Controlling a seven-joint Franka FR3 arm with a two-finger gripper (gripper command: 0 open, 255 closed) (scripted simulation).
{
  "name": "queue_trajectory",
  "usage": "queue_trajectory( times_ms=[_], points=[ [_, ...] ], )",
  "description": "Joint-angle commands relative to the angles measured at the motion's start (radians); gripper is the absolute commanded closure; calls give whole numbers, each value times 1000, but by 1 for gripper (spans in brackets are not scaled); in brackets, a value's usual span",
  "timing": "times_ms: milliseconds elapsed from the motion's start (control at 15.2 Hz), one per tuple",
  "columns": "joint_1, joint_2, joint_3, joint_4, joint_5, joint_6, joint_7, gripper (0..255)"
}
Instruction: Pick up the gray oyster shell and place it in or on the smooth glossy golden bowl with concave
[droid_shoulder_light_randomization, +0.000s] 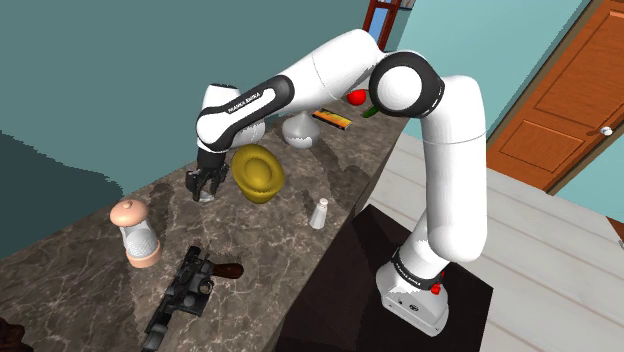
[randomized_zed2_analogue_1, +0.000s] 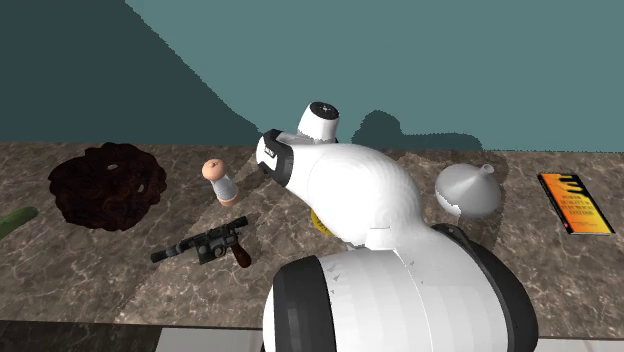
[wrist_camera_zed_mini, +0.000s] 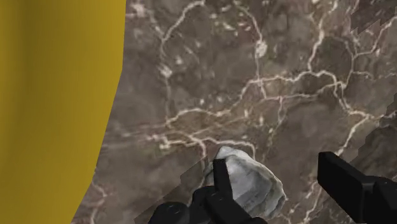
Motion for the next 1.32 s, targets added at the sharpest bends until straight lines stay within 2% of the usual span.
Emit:
queue_trajectory(
  times_ms=[0,528,594,726,1254],
  points=[
    [0,0,0,0,0,0,0,255],
    [0,0,0,0,0,0,0,255],
    [0,0,0,0,0,0,0,0],
    [60,44,-62,135,-135,-127,44,0],
    [72,108,-65,129,-137,-57,45,0]
  ],
)
